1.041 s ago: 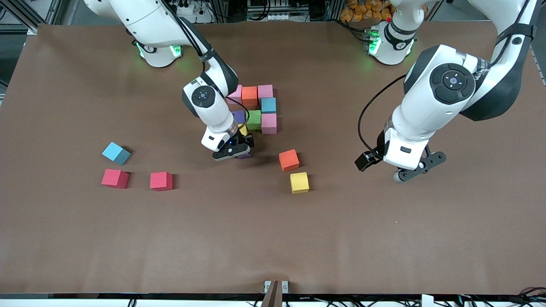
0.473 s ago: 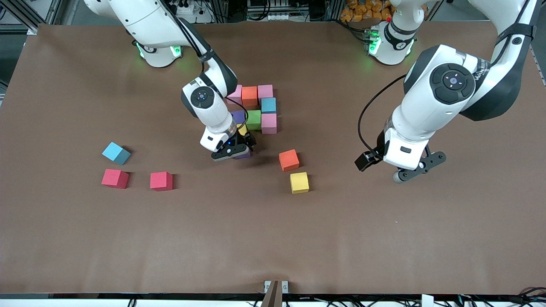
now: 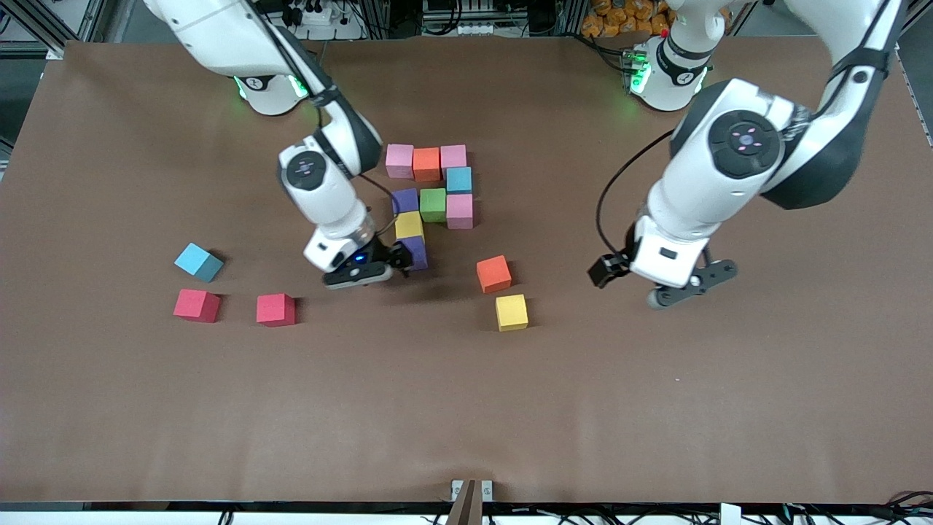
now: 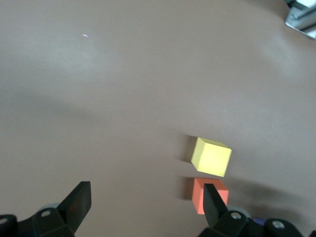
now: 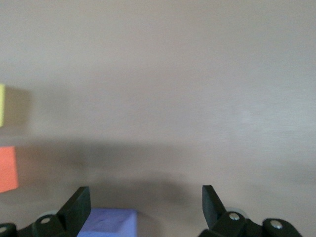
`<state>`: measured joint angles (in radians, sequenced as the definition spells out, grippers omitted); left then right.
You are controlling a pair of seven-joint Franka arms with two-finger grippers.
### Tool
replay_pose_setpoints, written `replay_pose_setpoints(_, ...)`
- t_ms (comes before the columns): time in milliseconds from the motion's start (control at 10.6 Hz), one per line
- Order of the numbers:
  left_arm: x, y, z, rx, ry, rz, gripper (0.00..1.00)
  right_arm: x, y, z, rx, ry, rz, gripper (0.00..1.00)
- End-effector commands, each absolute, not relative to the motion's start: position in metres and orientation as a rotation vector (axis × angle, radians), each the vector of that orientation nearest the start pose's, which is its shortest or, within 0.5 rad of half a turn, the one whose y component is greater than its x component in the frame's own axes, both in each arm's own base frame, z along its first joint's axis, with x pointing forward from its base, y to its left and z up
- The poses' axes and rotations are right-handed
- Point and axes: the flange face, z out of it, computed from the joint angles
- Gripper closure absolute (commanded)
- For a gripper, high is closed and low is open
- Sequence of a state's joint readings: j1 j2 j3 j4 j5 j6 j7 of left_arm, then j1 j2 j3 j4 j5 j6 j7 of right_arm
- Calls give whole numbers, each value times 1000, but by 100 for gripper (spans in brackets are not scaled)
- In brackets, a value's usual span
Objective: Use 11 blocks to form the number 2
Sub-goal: 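Grasp the red cube with the right gripper while the left gripper grasps orange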
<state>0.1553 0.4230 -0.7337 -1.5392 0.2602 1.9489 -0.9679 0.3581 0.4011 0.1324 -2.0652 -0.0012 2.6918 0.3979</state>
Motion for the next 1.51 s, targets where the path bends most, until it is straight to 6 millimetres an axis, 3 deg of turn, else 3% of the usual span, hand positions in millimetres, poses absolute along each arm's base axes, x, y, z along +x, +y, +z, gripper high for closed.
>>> replay_pose_setpoints(0,601,-332,433,-3241,-473,-54,0,561,243,280,-3064,-153,-110,0)
replay_pose_setpoints(95,593,-355,416,-3261,-418,-22,0,565,222,277,-3082,-205,-41,0)
replay_pose_setpoints(378,583,-399,349,-3271,-272,-20,0,590,149,264,-3083,-334,-38,0)
replay_pose_setpoints(473,570,-420,334,-3276,-211,-11,0,604,135,262,-3064,-448,-51,0)
replay_pose_setpoints(662,568,-415,293,-3243,-223,60,0,621,123,248,-3057,-503,-52,0)
replay_pose_setpoints(851,554,-438,269,-3245,-277,81,0,634,107,243,-3101,-531,-69,0)
replay_pose_setpoints(1041,537,-461,254,-3206,-417,47,0,637,103,234,-3103,-524,-62,0)
replay_pose_setpoints(1419,534,-465,238,-3193,-494,31,0,638,87,222,-3124,-473,-33,0)
